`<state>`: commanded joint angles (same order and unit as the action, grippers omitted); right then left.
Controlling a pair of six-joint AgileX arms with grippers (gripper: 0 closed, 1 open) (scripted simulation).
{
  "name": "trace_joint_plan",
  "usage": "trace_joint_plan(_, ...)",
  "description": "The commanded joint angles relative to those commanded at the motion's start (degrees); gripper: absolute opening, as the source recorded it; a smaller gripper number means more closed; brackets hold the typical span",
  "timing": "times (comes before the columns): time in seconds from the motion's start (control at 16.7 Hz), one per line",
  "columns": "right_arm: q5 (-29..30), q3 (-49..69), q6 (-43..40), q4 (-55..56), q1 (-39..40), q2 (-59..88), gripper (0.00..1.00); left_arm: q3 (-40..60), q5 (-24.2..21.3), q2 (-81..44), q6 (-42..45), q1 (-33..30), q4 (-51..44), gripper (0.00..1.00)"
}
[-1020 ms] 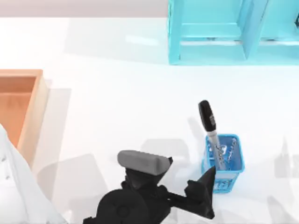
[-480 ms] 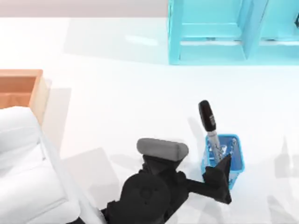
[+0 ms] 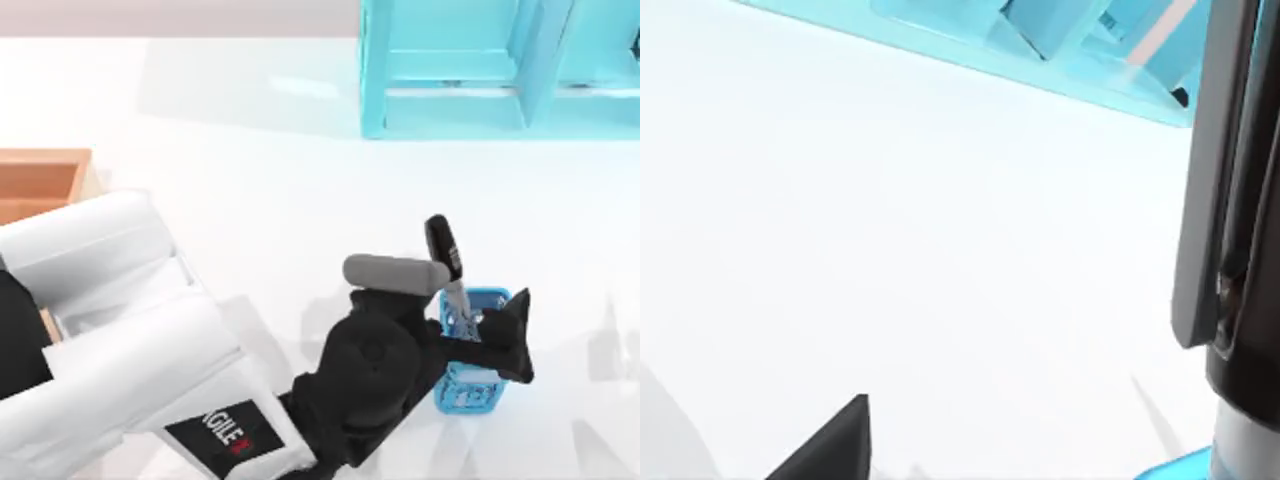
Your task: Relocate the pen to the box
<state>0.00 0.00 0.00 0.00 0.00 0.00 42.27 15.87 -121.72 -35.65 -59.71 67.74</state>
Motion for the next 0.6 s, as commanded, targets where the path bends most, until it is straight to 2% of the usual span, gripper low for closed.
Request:
trace_joint_plan(0.18, 0.0, 0.0, 0.0, 0.0, 0.0, 0.0, 1.0, 0.0, 0.0, 0.0, 0.0, 0.0, 0.0, 1.0)
trace_joint_plan(0.6, 0.0, 0.0, 0.0, 0.0, 0.0, 0.0, 1.0, 0.0, 0.0, 0.0, 0.0, 0.0, 0.0, 0.47)
